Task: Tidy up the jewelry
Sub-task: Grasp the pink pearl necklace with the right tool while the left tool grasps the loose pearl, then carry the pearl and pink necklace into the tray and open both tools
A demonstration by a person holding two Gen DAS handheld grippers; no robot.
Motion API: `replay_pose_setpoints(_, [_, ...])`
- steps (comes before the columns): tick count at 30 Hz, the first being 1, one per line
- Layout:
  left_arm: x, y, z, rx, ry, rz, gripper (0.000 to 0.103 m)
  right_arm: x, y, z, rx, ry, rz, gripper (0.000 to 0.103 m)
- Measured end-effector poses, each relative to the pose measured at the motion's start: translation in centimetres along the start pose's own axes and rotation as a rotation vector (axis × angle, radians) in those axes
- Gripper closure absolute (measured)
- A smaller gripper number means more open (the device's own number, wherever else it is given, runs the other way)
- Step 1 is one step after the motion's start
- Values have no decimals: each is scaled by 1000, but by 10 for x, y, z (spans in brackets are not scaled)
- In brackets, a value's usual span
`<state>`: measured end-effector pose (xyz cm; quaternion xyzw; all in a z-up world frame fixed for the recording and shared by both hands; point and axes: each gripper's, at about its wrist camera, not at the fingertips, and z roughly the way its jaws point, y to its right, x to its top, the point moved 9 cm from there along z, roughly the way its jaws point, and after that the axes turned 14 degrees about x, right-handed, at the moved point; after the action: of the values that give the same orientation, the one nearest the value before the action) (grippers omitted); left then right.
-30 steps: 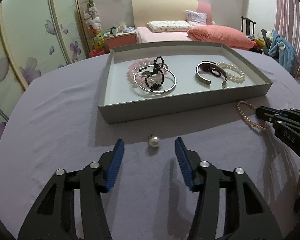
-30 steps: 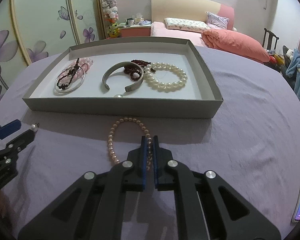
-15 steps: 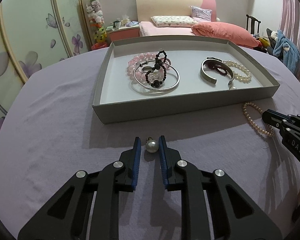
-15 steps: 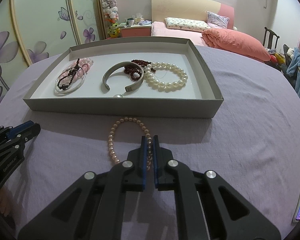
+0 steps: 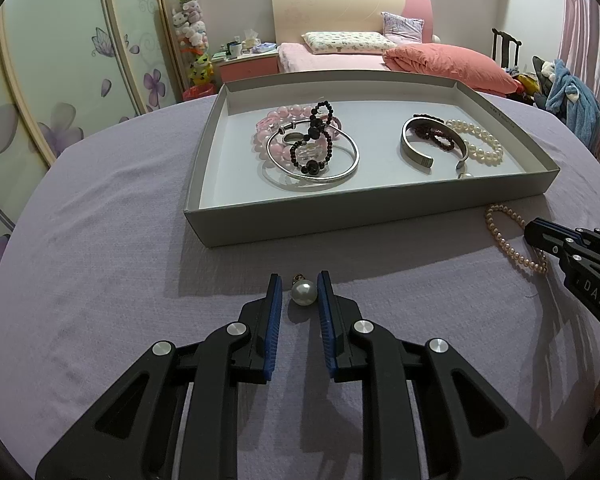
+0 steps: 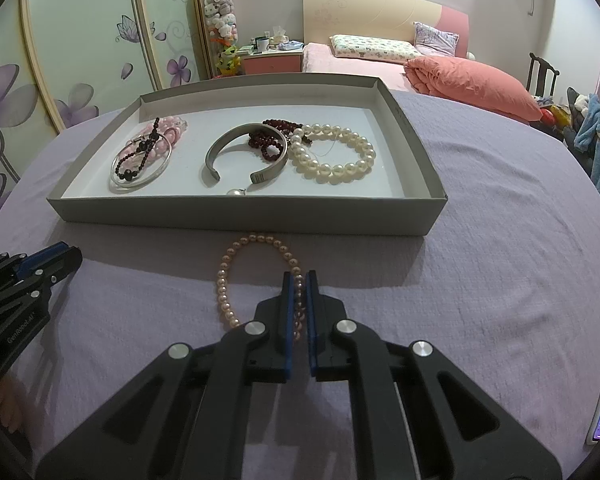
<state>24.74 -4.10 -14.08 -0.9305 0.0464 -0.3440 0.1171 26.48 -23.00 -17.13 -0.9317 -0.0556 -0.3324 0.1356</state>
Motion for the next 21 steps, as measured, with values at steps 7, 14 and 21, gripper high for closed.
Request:
replay_pose_setpoints(7, [0, 0, 0, 0, 0, 0, 84, 0, 0, 0, 0, 0, 1, 96])
replay_pose_setpoints(14, [1, -1, 0, -10, -1, -9, 89, 1, 1, 0, 21, 7, 15, 97])
replay_pose_setpoints(21, [0, -20, -13, -30, 38, -89, 89, 12, -12, -35, 124, 166, 45, 97])
